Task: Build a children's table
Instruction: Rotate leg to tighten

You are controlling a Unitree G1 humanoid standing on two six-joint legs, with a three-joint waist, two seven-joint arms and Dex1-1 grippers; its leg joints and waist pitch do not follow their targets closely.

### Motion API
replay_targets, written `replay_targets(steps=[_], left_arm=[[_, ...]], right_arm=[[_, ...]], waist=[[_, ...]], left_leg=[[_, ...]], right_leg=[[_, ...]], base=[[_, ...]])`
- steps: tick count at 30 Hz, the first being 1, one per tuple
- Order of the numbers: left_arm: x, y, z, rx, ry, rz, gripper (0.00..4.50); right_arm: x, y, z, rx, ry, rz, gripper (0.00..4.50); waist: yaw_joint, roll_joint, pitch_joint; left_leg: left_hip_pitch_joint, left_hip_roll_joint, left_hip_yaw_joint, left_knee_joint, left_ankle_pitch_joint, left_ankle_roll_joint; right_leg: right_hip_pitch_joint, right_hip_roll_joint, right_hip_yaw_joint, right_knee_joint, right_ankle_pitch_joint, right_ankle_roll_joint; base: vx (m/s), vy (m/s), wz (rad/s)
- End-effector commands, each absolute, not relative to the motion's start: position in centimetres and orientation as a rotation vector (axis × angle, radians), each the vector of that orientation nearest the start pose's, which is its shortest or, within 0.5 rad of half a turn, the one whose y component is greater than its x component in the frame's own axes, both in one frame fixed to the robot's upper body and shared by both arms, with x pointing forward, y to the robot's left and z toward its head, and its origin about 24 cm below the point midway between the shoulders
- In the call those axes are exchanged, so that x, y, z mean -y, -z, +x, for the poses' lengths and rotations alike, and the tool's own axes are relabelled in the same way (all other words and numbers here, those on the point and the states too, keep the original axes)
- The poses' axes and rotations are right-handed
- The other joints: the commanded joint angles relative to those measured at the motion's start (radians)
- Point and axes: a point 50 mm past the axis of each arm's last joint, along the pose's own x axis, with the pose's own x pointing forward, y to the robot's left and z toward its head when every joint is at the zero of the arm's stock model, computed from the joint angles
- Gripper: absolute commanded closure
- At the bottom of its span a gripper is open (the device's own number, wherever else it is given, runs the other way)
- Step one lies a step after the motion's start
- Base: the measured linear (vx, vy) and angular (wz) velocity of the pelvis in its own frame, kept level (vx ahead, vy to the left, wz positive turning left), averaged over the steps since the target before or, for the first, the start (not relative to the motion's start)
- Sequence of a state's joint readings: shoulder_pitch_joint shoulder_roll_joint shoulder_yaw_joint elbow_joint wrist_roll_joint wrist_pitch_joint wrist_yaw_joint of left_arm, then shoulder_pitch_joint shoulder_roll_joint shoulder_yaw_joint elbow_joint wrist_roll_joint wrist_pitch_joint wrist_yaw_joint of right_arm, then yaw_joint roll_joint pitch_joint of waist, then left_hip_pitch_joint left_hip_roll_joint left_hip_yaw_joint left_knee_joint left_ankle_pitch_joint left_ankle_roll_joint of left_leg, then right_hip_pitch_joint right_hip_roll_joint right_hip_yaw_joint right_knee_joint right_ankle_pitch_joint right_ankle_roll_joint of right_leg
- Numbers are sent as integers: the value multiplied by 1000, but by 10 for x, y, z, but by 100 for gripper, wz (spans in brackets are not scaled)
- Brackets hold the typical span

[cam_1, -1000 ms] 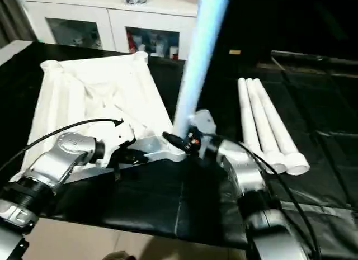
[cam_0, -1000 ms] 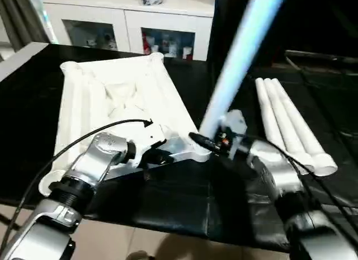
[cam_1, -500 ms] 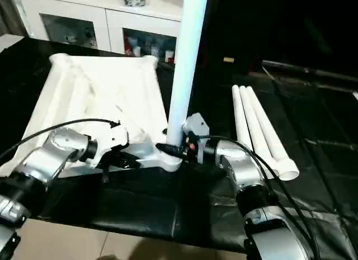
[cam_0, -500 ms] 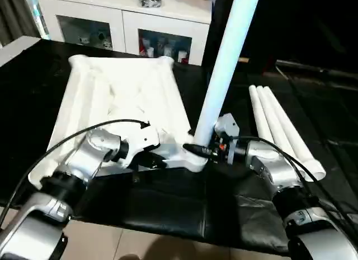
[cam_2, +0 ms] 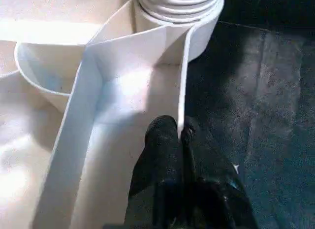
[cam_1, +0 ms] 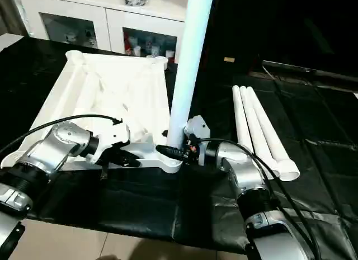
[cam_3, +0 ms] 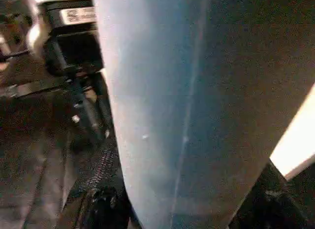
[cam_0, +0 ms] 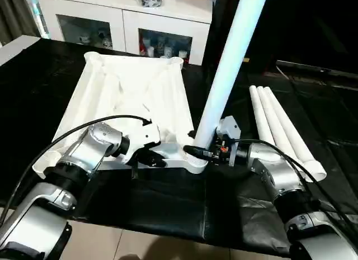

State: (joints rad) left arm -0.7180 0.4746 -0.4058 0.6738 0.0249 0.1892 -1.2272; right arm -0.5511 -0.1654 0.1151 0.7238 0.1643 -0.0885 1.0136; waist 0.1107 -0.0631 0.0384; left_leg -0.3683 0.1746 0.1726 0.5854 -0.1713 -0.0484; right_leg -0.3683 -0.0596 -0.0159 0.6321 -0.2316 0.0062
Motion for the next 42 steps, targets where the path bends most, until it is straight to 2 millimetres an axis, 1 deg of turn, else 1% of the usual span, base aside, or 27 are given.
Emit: replay_targets(steps=[1,2,3,4,5,6,7,8,9,10,11,12,13,14,17,18,20,21,22,23,24,30,34,35,39,40,42], left_arm=[[-153,-78,344,-528,1102,479,450],[-153,-78,344,-524,1081,458,450],[-153,-77,343,-522,1070,447,450],[-150,-75,339,-517,1043,407,450],[-150,-75,339,-517,1043,407,450],[-146,-73,336,-517,1022,372,450],[-143,-72,333,-518,1011,348,450],[-142,-72,332,-518,1009,346,450],[-127,-70,324,-510,986,299,450],[-127,-70,324,-510,986,299,450],[-121,-70,321,-506,977,283,450],[-115,-70,319,-501,970,287,450],[-102,-72,317,-490,955,271,450],[-96,-74,316,-483,951,266,450],[-92,-75,316,-478,945,264,450],[-93,-74,316,-479,937,280,450],[-95,-73,317,-489,917,301,450],[-97,-72,317,-492,910,310,450],[-100,-70,317,-498,895,324,450],[-101,-70,318,-499,885,333,450],[-102,-70,319,-500,881,337,450],[-106,-70,322,-473,866,381,450],[-109,-69,323,-464,885,407,450],[-109,-69,324,-464,888,409,450],[-114,-68,325,-462,909,427,450],[-116,-68,326,-459,922,436,450],[-119,-66,326,-460,952,451,450]], right_arm=[[95,-2,307,-352,-1073,-6,258],[95,-2,311,-354,-1033,-8,258],[95,-2,312,-355,-1012,-9,258],[93,-3,319,-358,-932,-2,258],[93,-3,319,-358,-932,-2,258],[91,-4,325,-364,-863,11,258],[89,-5,329,-369,-813,18,258],[88,-5,329,-371,-806,19,258],[83,-5,338,-399,-682,15,258],[83,-5,338,-399,-682,15,258],[82,-5,340,-407,-644,10,258],[79,-6,342,-420,-610,29,258],[74,-6,345,-448,-572,60,258],[71,-6,345,-461,-569,70,258],[68,-6,345,-470,-580,70,258],[65,-6,344,-472,-599,60,258],[62,-5,343,-475,-615,58,258],[62,-5,342,-476,-622,64,258],[60,-5,342,-475,-626,68,258],[60,-5,342,-474,-629,78,258],[59,-5,342,-472,-630,81,202],[57,-7,342,-447,-653,92,150],[60,-7,341,-428,-670,89,132],[61,-7,341,-424,-672,89,112],[69,-7,339,-396,-708,86,85],[72,-7,338,-386,-727,91,67],[81,-6,335,-367,-758,88,62]], waist=[[-6,24,-29],[-11,23,-29],[-13,23,-31],[-17,22,-33],[-25,24,-34],[-25,22,-37],[-30,24,-37],[-30,23,-38],[-36,20,-43],[-40,18,-40],[-37,20,-44],[-43,12,-45],[-43,13,-44],[-40,15,-46],[-38,14,-45],[-38,20,-44],[-41,21,-41],[-42,26,-41],[-44,22,-40],[-45,29,-40],[-46,27,-40],[-45,29,-41],[-45,31,-39],[-45,31,-40],[-45,32,-39],[-45,36,-39],[-44,36,-41]], left_leg=[[31,62,-29,-98,-468,-71],[33,64,-36,-99,-506,-86],[32,65,-39,-101,-508,-93],[25,64,-42,-104,-491,-92],[21,63,-39,-105,-471,-93],[23,63,-38,-103,-459,-88],[19,62,-34,-102,-431,-82],[19,59,-29,-99,-406,-71],[13,63,-28,-97,-355,-68],[8,59,-28,-100,-330,-62],[13,57,-22,-95,-313,-57],[12,56,-18,-91,-277,-43],[12,55,-15,-88,-251,-28],[12,53,-14,-85,-232,-17],[11,51,-11,-85,-208,-1],[12,52,-12,-87,-218,-3],[13,54,-14,-91,-255,-13],[14,55,-15,-92,-272,-21],[16,55,-16,-93,-303,-29],[18,55,-17,-95,-322,-38],[18,56,-17,-95,-326,-39],[15,55,-16,-93,-301,-35],[17,56,-17,-95,-328,-38],[16,56,-17,-95,-326,-38],[16,56,-16,-95,-320,-30],[16,56,-16,-95,-317,-30],[15,56,-15,-92,-302,-23]], right_leg=[[-2,-94,38,-99,-366,-213],[-6,-99,38,-103,-438,-200],[-4,-100,37,-102,-447,-196],[0,-99,35,-102,-433,-189],[-2,-96,36,-98,-387,-200],[-2,-93,35,-98,-365,-201],[0,-90,37,-93,-307,-212],[0,-88,37,-93,-280,-215],[8,-94,38,-83,-224,-228],[11,-88,36,-86,-212,-226],[7,-85,36,-88,-196,-223],[11,-84,37,-84,-147,-232],[11,-80,37,-83,-114,-233],[13,-79,36,-83,-92,-233],[15,-76,35,-82,-53,-229],[14,-75,34,-84,-66,-227],[11,-74,33,-87,-108,-223],[10,-75,34,-88,-125,-223],[8,-75,34,-92,-163,-218],[6,-75,35,-93,-179,-213],[6,-75,35,-94,-179,-212],[9,-75,36,-91,-132,-219],[5,-77,36,-95,-171,-216],[6,-76,37,-95,-170,-216],[7,-77,38,-96,-168,-216],[7,-77,38,-95,-166,-218],[10,-76,38,-96,-143,-222]], base=[[0,0,0],[0,0,0],[0,0,0],[0,0,0],[0,0,0],[0,0,0],[0,0,0],[0,0,0],[0,0,0],[0,0,0],[0,0,0],[0,0,0],[0,0,0],[0,0,0],[0,0,0],[0,0,0],[0,0,0],[0,0,0],[0,0,0],[0,0,0],[0,0,0],[0,0,0],[0,0,0],[0,0,0],[0,0,0],[0,0,0],[0,0,0]])
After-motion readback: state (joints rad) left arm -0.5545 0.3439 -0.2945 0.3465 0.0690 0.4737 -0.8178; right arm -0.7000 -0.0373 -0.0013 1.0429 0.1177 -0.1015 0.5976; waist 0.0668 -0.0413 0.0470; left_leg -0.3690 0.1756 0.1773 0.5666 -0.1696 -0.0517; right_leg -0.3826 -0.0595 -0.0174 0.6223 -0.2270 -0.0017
